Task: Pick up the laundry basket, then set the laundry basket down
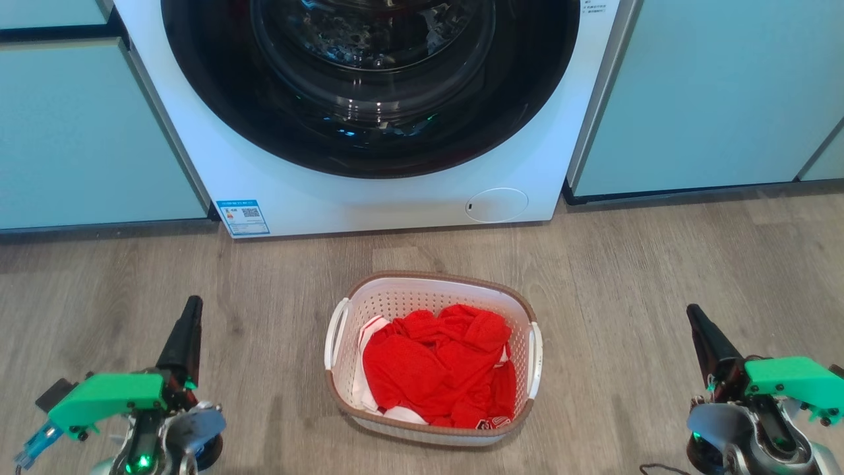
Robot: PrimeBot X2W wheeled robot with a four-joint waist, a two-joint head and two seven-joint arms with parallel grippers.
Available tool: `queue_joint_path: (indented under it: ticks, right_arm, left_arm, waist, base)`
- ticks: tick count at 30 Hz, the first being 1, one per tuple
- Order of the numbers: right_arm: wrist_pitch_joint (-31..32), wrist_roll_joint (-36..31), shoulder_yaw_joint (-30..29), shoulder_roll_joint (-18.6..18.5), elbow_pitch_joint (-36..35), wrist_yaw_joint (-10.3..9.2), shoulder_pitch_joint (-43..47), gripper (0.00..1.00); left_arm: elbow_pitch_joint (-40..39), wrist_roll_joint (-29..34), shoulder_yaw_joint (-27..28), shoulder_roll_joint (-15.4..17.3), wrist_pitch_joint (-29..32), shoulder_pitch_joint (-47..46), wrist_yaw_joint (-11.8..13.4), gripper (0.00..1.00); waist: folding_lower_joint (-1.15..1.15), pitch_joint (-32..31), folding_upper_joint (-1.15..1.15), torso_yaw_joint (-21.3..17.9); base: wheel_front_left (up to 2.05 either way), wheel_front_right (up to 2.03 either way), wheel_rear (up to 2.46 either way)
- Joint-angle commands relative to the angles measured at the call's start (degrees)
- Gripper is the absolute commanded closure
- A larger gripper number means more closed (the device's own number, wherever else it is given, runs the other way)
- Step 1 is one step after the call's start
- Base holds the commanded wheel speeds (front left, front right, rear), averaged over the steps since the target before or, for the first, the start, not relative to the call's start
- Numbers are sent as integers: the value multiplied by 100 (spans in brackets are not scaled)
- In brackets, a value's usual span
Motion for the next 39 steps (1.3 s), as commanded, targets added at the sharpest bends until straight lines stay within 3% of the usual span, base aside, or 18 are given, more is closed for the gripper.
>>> queue_joint_path:
  ticks: [1, 39]
  right_arm:
    - [50, -59, 97, -44, -176, 28, -273, 100]
    - [52, -62, 94, -42, -176, 28, -273, 100]
  left_arm:
    - [-167, 54, 209, 54, 44, -319, -40, 100]
    - [-167, 56, 212, 53, 46, -320, -40, 100]
  waist:
    - [0, 0, 0, 0]
    - [0, 0, 0, 0]
  base:
    - [0, 0, 0]
    - [0, 0, 0]
